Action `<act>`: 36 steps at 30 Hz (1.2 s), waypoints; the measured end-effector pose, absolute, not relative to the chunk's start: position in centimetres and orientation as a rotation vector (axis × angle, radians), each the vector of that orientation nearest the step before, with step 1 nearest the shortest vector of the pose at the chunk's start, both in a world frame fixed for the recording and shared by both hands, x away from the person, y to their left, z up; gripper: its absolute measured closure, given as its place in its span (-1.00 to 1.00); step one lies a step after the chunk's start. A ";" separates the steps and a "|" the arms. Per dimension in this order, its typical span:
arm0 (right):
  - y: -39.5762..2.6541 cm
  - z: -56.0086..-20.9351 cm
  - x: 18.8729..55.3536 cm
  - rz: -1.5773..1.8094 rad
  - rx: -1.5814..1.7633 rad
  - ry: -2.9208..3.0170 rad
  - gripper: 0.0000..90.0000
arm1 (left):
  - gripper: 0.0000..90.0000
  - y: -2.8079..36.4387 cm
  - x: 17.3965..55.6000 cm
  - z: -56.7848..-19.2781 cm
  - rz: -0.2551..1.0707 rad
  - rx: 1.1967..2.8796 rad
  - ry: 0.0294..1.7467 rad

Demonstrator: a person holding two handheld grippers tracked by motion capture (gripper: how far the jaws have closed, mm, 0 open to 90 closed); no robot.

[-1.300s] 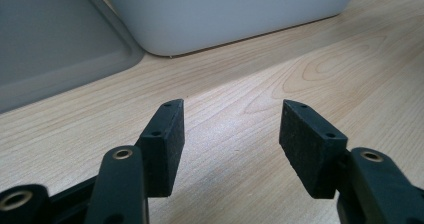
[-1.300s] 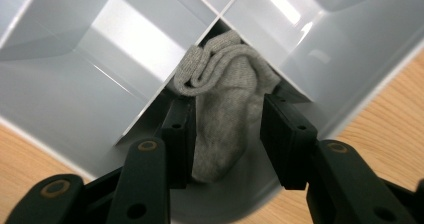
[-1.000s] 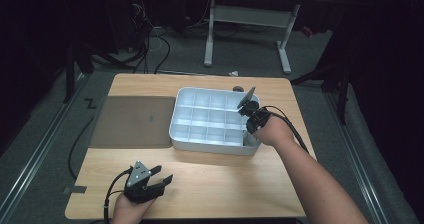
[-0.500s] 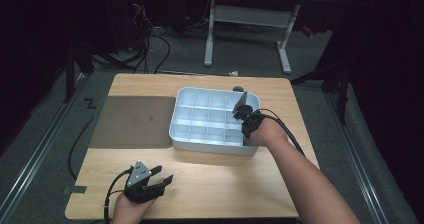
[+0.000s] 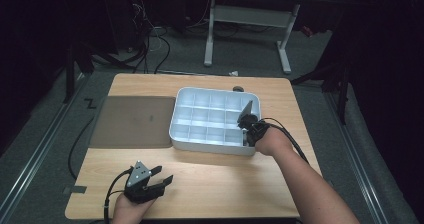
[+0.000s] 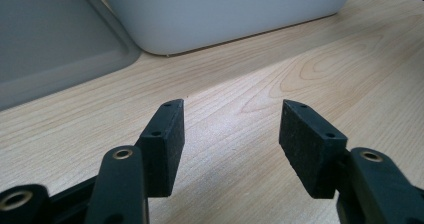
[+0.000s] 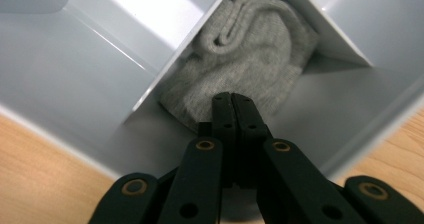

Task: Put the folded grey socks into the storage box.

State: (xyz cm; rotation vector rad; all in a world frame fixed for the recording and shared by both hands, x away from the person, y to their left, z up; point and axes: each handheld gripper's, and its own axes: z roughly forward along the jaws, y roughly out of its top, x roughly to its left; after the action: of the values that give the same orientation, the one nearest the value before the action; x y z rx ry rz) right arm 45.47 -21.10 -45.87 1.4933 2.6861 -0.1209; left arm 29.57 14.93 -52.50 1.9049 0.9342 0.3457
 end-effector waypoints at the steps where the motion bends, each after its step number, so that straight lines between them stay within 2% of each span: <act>1: -21.0 -46.1 45.5 -0.120 1.495 2.688 1.00 | -0.01 14.9 29.6 -52.5 0.345 1.906 0.934; 4: -21.1 -46.2 45.5 -0.117 1.484 2.695 1.00 | -0.01 14.8 29.5 -52.5 0.347 1.903 0.936; 6: -21.2 -45.9 45.5 -0.104 1.491 2.697 0.92 | -0.01 14.8 29.5 -52.5 0.346 1.904 0.935; 18: -22.6 -41.6 44.9 0.134 1.517 2.588 0.67 | -0.01 14.8 29.6 -52.5 0.336 1.905 0.939; 36: -25.1 -39.6 43.8 0.262 1.562 2.509 0.59 | -0.01 14.6 29.5 -52.5 0.325 1.907 0.945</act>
State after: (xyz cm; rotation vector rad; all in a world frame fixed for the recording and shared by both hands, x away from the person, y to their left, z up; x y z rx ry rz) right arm 43.75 -25.05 -39.63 1.5624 2.5087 0.2620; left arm 29.50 14.60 -52.50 1.9074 0.9455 0.3246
